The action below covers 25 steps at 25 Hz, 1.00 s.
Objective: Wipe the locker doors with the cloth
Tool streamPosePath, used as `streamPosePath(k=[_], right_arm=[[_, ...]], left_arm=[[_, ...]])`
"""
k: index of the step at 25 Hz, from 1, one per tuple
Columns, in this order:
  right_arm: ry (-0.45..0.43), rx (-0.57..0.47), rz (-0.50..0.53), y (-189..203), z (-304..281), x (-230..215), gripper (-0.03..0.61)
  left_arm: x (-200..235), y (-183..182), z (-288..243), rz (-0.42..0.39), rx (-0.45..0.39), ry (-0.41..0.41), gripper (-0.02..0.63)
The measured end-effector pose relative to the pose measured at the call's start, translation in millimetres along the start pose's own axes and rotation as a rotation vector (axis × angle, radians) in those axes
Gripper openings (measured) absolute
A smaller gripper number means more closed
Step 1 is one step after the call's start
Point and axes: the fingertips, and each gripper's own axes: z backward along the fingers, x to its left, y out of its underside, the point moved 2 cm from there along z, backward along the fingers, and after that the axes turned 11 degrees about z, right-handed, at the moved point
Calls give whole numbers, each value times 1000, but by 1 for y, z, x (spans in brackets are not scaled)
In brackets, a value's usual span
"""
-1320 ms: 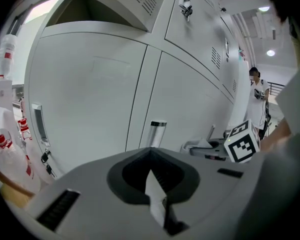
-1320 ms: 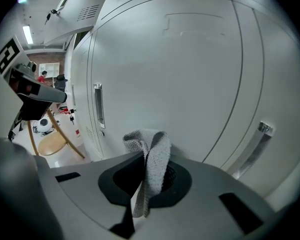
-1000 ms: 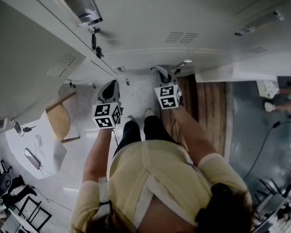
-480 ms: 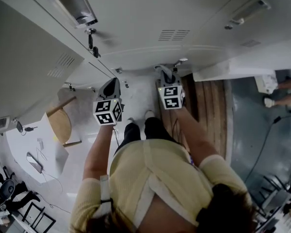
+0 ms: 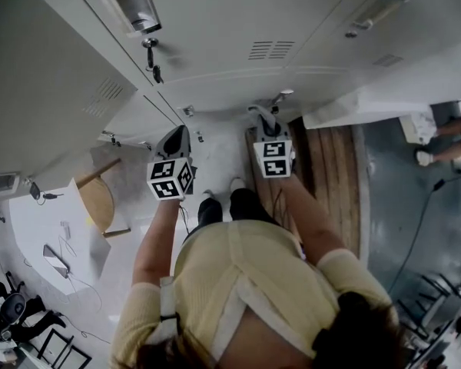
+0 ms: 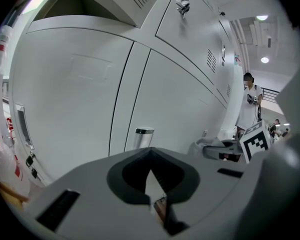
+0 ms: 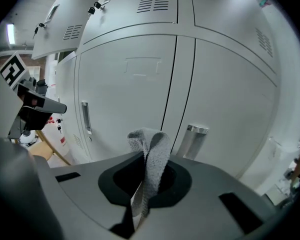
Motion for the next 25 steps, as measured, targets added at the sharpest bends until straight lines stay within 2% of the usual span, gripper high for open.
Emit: streamPosePath(k=[8, 25], right_arm=[[36, -49, -63, -14, 24, -4, 11], [36, -154, -148, -53, 68, 2, 11]], left_arm=[[-5, -6, 16, 20, -26, 22, -15], [-19, -30, 61, 15, -115, 76, -14]])
